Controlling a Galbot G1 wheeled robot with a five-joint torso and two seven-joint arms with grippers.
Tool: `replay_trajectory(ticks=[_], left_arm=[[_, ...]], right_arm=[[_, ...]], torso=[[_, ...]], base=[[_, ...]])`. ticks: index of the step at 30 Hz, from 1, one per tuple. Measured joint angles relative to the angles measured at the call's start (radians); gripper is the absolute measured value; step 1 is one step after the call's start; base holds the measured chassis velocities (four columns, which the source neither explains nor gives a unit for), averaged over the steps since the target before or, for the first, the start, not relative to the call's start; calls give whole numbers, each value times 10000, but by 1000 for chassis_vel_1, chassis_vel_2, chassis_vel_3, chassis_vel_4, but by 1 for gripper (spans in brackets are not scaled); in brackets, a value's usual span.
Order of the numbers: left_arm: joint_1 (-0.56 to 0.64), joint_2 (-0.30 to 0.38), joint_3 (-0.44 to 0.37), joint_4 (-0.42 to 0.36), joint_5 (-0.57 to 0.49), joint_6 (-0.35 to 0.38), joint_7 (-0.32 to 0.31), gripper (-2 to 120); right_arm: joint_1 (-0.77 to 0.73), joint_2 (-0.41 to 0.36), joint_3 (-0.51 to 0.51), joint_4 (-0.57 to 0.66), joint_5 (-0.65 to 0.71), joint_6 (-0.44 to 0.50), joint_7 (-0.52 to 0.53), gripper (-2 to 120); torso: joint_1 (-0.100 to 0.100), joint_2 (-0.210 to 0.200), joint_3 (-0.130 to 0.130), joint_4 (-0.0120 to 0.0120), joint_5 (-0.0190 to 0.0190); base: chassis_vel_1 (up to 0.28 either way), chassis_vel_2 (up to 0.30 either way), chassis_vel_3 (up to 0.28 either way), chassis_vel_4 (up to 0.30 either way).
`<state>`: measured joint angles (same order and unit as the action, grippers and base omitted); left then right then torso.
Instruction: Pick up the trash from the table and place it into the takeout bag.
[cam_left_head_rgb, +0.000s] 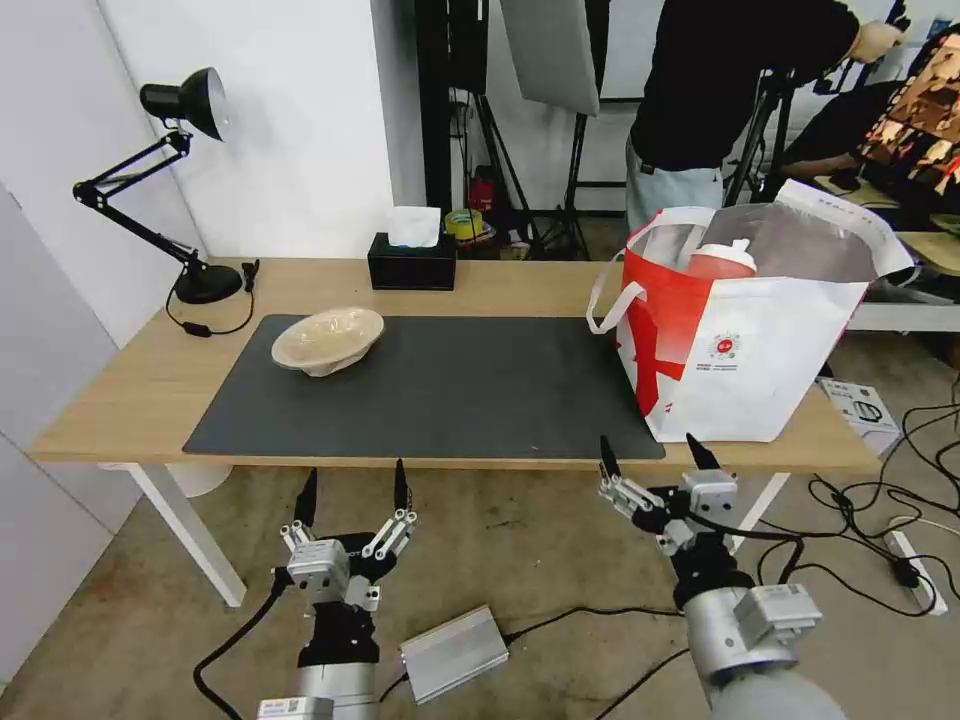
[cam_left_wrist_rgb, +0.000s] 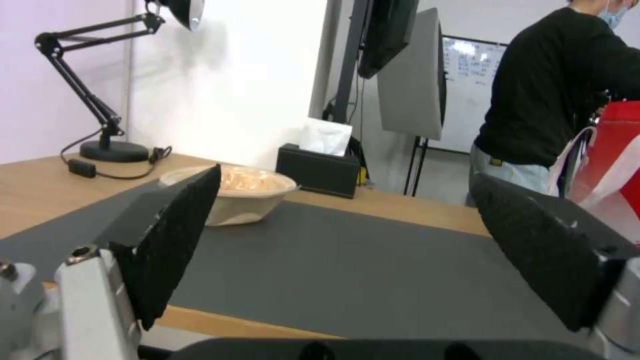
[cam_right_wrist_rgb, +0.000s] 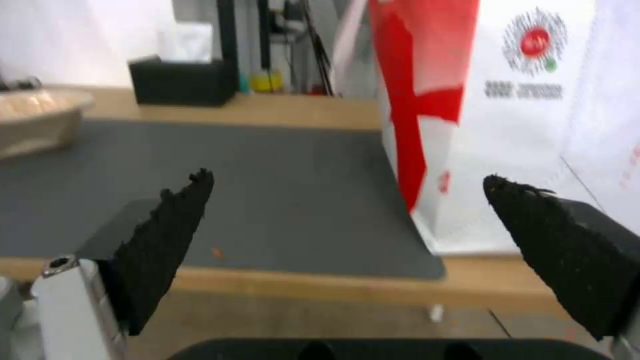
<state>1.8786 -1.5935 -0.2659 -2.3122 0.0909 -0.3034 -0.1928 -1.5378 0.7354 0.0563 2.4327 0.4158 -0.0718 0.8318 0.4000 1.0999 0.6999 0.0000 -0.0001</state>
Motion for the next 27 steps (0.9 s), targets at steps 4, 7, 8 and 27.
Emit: replay_trajectory(ticks=[4,7,8,27], left_arm=[[82,-3,-4,-69,53,-8,-1,100],[145,-4,-12,-103,128,-22,-3,100],[153,-4,-12,-109,137,-23,-3,100],[165,-6,-3,-65,223,-189,-16,100]], right_arm=[[-251,87,-87,2,-173,-123,159,100],[-384,112,-138,52,-220,-232,284,100],[-411,112,-145,68,-224,-263,313,100],[-178,467,-42,-93,-568,-206,247,100]], torso=[[0,0,0,0,0],[0,0,0,0,0],[0,1,0,0,0],[0,1,1,0,1]], base=[[0,0,0,0],[0,0,0,0],[0,0,0,0],[0,0,0,0]])
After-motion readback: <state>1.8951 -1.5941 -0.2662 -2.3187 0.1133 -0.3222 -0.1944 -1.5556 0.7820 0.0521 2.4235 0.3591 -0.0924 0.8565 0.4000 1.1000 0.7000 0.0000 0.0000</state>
